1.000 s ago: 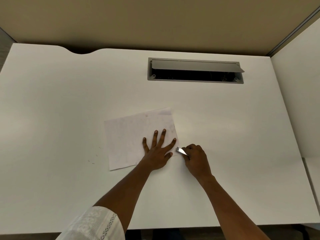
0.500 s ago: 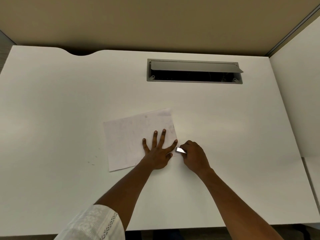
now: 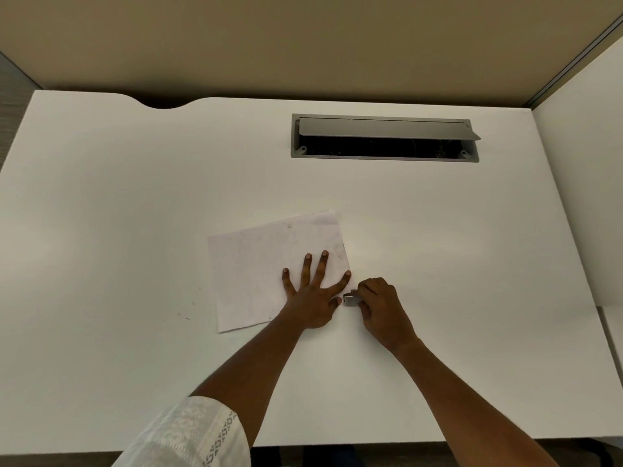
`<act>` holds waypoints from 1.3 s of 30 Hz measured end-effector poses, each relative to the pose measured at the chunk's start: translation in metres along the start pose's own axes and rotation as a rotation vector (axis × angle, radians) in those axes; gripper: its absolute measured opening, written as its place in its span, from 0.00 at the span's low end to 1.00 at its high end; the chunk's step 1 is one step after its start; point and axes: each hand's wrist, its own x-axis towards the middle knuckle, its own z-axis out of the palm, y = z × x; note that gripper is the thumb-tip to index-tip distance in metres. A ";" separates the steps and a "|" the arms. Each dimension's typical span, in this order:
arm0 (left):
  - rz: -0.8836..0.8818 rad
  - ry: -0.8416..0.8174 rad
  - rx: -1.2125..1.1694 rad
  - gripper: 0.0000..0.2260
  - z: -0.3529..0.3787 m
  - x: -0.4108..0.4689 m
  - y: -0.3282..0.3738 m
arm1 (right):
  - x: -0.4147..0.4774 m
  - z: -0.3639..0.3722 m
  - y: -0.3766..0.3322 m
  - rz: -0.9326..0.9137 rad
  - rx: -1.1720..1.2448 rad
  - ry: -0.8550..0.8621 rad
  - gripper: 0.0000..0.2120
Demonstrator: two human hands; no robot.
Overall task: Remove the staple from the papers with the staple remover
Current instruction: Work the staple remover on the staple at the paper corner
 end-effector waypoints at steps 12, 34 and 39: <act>-0.023 0.057 -0.058 0.27 0.008 0.001 -0.002 | 0.002 -0.003 0.003 0.215 0.105 -0.049 0.08; -0.061 0.088 -0.022 0.27 0.009 0.001 0.005 | 0.010 -0.001 0.001 0.068 -0.032 -0.079 0.13; -0.058 0.066 -0.025 0.27 0.006 0.000 0.004 | 0.002 -0.003 0.005 0.175 -0.059 -0.007 0.12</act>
